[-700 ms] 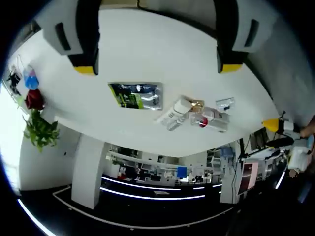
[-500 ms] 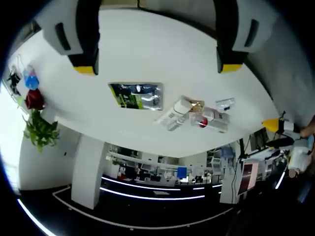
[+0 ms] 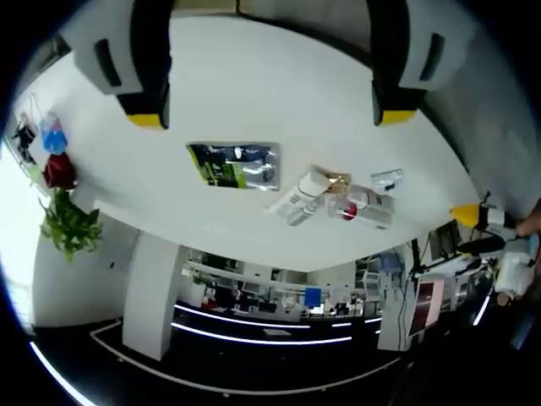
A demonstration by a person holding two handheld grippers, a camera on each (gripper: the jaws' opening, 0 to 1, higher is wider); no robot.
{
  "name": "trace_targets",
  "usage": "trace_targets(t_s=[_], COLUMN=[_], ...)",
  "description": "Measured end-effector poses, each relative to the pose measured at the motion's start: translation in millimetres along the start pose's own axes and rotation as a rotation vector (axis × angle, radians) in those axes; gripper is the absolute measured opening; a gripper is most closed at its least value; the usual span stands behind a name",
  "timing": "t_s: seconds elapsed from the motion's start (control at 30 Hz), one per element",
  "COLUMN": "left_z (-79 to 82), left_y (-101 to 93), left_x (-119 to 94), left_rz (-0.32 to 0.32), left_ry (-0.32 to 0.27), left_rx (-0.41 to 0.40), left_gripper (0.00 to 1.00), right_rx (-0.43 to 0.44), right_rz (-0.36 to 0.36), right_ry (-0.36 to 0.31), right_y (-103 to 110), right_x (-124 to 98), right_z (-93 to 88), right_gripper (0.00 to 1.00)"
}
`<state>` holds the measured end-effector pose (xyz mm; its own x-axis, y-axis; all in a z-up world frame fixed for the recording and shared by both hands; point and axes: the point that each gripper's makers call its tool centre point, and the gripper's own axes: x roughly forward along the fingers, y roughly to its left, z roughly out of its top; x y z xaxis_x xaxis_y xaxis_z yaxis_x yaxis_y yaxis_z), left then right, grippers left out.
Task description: Arrange the skincare products in the storage area until every visible bottle or jar stands upright without overlapping.
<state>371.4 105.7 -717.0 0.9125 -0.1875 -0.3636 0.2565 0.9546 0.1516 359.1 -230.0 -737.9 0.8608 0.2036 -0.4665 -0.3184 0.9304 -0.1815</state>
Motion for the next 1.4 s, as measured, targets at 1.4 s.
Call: trace_targets(t_s=[1.4], left_z=[-2.7], left_y=[0.1], left_x=[0.4], left_rz=[-0.001], left_ry=[0.016], left_rx=[0.011], left_gripper=[0.97], right_rx=[-0.001], right_rz=[0.000], right_ry=[0.013], right_y=[-0.1], right_x=[0.3], right_z=[-2.0], right_gripper=[1.00])
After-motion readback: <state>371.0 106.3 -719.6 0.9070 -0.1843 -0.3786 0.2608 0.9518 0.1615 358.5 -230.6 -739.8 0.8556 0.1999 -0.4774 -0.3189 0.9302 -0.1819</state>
